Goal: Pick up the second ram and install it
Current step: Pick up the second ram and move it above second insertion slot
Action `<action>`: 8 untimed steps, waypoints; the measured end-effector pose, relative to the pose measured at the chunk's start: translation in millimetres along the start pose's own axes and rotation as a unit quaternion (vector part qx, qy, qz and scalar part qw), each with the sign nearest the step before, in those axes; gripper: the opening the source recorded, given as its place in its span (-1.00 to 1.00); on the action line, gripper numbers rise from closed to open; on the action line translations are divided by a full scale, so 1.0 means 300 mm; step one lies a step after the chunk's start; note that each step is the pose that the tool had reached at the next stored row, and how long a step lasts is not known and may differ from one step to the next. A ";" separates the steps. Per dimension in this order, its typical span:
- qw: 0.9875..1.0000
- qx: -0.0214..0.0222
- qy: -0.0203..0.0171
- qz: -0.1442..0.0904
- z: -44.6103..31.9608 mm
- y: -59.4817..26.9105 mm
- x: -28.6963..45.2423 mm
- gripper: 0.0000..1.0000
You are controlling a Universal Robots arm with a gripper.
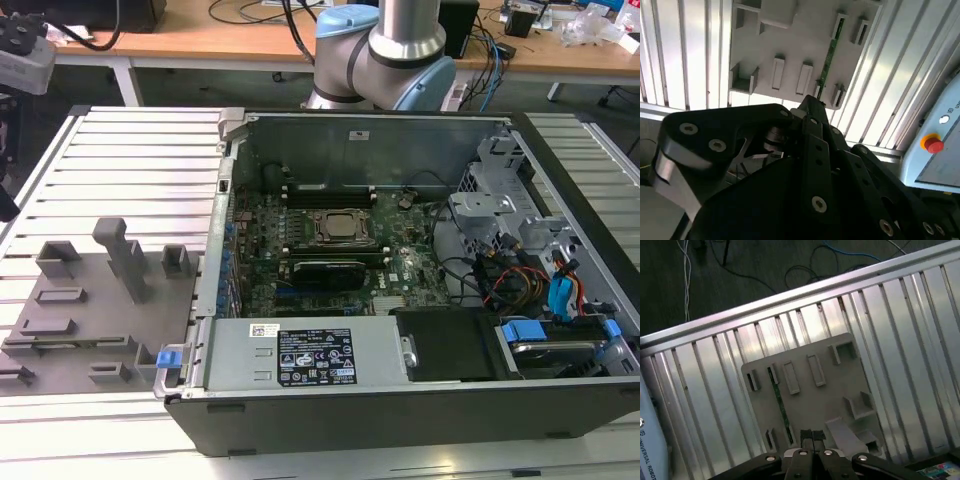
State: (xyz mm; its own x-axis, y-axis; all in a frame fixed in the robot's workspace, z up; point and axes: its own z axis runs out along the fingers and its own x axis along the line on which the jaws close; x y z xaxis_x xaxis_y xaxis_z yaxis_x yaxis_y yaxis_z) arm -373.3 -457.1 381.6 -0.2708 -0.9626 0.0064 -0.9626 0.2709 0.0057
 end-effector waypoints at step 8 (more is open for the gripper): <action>0.999 0.000 0.000 -0.036 0.000 0.000 0.000 -0.79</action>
State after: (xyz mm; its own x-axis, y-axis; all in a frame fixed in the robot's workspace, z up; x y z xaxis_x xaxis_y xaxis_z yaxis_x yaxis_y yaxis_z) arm -373.3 -457.1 381.6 -0.2015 -0.9795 0.0064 -0.9795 0.2015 0.0057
